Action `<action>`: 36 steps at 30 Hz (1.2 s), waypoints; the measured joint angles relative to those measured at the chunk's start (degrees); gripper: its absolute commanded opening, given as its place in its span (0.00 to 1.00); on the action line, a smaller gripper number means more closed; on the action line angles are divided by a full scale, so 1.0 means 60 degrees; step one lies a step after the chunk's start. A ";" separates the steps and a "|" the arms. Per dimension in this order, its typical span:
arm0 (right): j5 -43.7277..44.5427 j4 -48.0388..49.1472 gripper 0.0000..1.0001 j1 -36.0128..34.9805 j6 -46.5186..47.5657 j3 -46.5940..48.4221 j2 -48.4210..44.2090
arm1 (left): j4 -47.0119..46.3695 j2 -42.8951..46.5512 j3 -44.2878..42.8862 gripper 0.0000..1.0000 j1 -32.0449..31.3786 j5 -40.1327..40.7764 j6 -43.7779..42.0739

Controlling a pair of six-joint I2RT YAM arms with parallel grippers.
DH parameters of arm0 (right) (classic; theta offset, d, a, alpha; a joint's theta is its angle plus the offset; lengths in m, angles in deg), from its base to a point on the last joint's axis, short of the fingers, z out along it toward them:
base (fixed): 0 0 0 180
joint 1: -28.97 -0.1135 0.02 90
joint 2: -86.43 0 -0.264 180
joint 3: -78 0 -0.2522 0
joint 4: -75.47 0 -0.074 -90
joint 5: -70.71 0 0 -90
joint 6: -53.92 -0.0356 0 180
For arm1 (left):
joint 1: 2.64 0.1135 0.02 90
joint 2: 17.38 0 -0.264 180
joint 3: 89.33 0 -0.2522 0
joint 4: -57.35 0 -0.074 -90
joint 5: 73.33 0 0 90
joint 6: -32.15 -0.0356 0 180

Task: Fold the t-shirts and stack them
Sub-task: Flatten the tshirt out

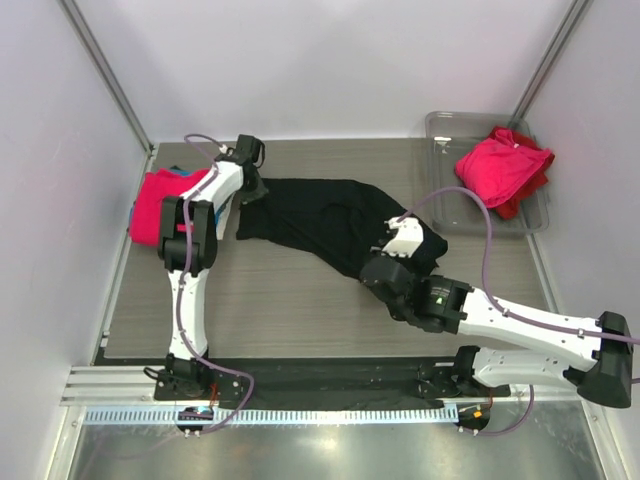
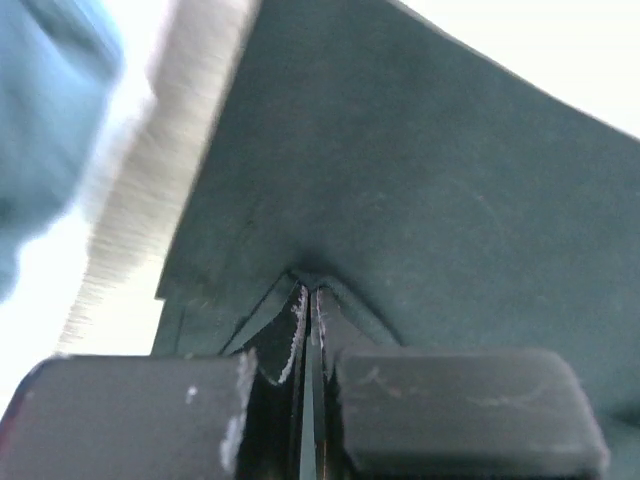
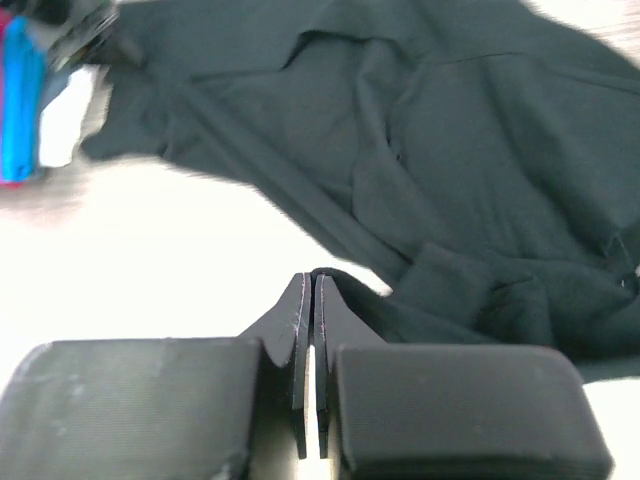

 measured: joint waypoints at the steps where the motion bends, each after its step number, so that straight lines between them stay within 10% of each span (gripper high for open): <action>1: -0.0149 0.0208 0.01 0.0000 0.0098 0.0000 0.0069 | 0.0302 -0.0331 -0.0605 0.00 0.0051 0.0331 -0.0098; 21: -0.1534 0.1716 0.01 0.0098 0.0758 0.0849 0.1468 | -0.0146 -0.0178 -0.0095 0.00 0.2397 -0.0124 -0.0324; 36: -0.2430 -0.0918 0.01 0.3202 0.1596 0.1206 -0.0463 | -0.0160 0.5045 0.3865 0.00 -0.0095 -0.1767 0.0004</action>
